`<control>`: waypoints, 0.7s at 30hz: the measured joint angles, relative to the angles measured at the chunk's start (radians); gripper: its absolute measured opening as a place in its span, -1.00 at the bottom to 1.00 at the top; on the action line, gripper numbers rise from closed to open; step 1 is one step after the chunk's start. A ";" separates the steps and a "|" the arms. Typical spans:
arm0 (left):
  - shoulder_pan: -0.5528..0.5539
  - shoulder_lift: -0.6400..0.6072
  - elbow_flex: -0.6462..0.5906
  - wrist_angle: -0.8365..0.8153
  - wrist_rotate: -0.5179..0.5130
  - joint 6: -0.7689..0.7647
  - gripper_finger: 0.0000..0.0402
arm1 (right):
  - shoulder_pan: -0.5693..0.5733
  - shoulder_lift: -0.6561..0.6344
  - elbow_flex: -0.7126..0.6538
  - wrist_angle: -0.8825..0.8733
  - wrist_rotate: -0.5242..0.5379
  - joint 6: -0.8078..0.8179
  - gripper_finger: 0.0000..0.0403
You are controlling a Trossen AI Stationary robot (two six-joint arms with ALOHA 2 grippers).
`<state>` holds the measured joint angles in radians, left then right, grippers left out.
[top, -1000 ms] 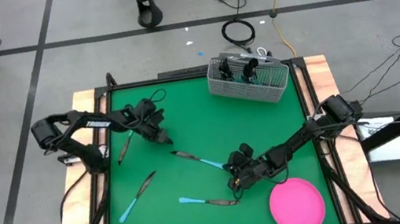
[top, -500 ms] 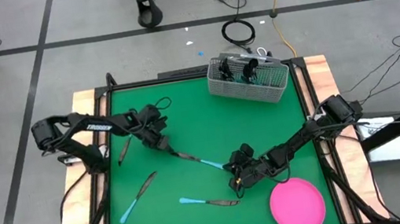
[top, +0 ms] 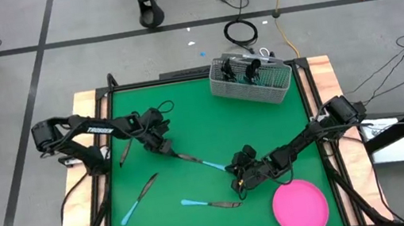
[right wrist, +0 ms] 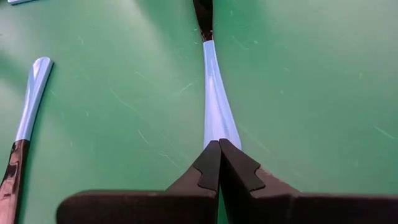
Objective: Sort silverware
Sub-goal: Put the blue table knife into the silverware basket
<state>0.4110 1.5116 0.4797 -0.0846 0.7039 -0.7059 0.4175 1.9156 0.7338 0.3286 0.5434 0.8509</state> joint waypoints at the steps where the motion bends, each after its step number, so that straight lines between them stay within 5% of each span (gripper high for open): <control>1: 0.000 0.000 0.000 0.001 -0.002 -0.003 -0.13 | 0.000 0.000 0.000 0.000 0.000 0.000 -1.00; 21: -0.023 0.053 -0.002 0.119 -0.029 -0.154 -0.13 | 0.000 0.000 0.000 -0.002 0.005 -0.006 -1.00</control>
<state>0.3884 1.5650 0.4773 0.0341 0.6746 -0.8598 0.4171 1.9156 0.7338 0.3271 0.5480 0.8450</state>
